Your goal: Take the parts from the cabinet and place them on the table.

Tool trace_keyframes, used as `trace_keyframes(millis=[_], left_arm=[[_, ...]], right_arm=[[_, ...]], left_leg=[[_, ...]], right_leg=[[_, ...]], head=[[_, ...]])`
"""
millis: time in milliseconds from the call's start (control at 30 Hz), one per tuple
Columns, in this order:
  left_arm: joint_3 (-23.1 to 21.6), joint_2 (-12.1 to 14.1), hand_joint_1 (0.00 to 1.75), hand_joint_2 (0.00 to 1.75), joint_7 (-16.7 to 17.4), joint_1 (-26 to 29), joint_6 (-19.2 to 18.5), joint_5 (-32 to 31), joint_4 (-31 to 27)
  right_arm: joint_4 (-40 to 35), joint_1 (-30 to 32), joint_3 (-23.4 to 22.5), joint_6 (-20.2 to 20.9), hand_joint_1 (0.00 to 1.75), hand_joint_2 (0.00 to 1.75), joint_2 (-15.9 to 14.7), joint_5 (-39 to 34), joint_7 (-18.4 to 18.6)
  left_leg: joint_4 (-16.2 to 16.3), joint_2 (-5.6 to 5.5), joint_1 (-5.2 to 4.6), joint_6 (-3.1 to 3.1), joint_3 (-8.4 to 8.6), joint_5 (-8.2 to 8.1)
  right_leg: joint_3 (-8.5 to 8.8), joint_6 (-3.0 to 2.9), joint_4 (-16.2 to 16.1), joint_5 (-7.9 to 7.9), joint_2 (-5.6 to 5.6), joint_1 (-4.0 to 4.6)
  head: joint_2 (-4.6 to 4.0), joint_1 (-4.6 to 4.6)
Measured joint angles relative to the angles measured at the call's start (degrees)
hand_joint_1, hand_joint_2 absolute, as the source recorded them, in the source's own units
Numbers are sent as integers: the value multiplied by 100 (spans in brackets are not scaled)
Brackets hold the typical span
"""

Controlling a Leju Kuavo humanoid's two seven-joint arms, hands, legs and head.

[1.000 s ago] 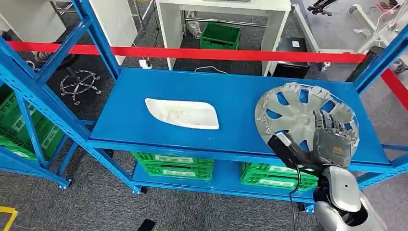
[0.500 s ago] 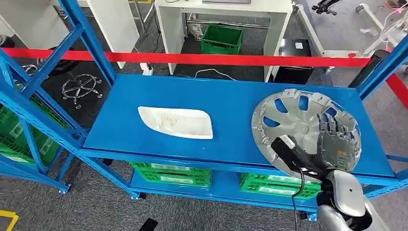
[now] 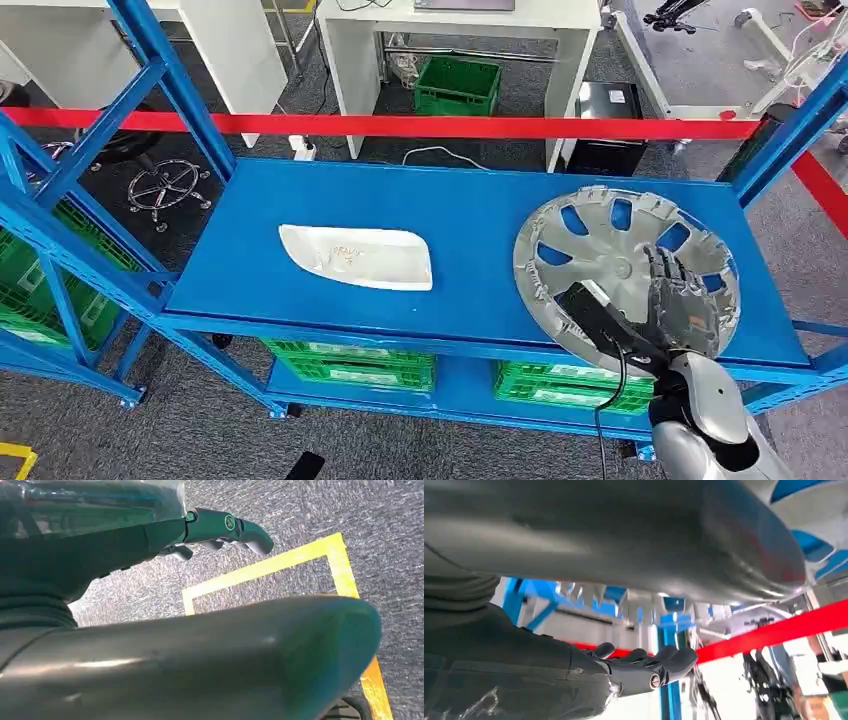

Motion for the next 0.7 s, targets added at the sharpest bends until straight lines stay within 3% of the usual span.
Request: trace_keyframes(millis=[400, 700], left_arm=[[13, 4, 0, 0, 61, -45, 72, -109, 0], [13, 9, 0, 0, 135, -71, 105, -182, -2]], right_arm=[[734, -187, 291, -269, 0, 0, 306, -951, -378], [1384, -263, 509, -146, 0, 0, 494, -1235, -415]], left_leg=[[6, 0, -21, 7, 16, 12], [6, 1, -22, 8, 16, 11]], right_leg=[[31, 25, -18, 29, -4, -22], [32, 26, -22, 29, -3, -23]], head=[[0, -2], [0, 0]])
